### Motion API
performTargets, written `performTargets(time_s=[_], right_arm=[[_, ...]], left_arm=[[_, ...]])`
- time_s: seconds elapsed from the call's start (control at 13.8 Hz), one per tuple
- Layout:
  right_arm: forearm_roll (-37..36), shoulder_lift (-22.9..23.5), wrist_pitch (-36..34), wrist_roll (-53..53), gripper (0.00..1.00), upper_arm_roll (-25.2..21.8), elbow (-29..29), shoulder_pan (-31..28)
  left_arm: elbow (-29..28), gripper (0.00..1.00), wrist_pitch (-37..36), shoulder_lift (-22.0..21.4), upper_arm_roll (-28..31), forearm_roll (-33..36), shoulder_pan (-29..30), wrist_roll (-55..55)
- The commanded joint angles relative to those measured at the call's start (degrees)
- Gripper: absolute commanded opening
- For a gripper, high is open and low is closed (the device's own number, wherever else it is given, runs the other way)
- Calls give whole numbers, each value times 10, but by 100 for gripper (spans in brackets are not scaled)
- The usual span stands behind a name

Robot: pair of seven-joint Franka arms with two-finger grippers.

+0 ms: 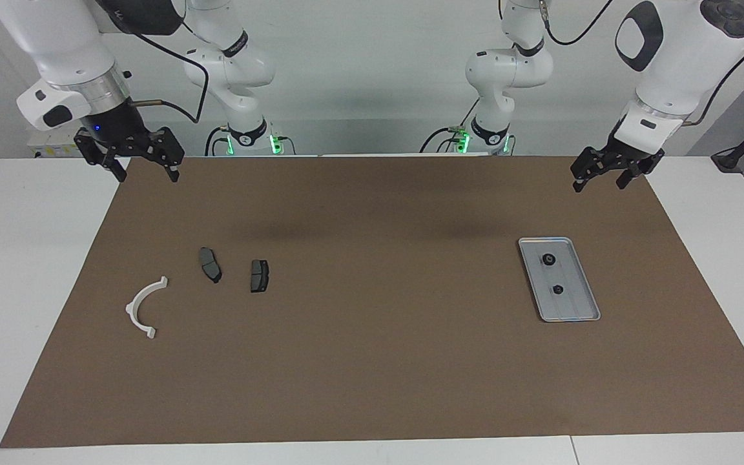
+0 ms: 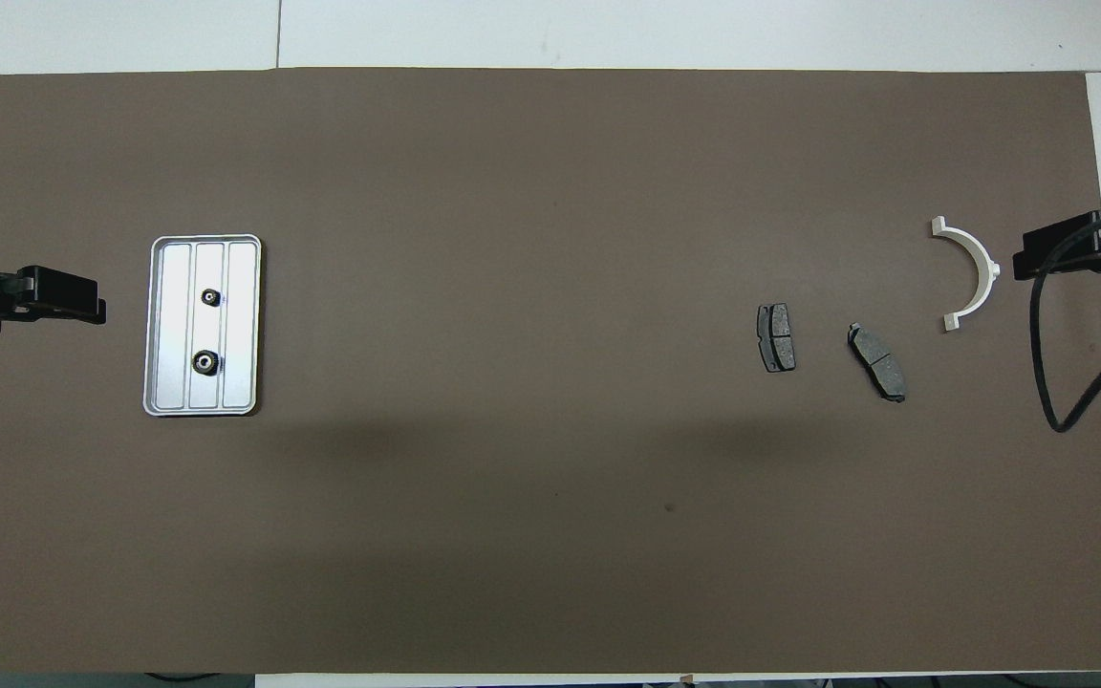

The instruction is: Place bearing gear from tray to pile

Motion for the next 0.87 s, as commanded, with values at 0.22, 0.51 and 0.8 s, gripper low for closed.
performTargets(time_s=[0.22, 0.51, 0.8], right_arm=[[6, -16, 12, -14, 100, 2, -21, -5], [6, -16, 12, -15, 100, 2, -21, -6], [6, -16, 12, -15, 100, 2, -21, -6]], left_arm=[[10, 100, -3, 5, 4, 1, -12, 39], [5, 100, -6, 2, 3, 1, -12, 36], [-21, 100, 19, -6, 4, 2, 2, 18]])
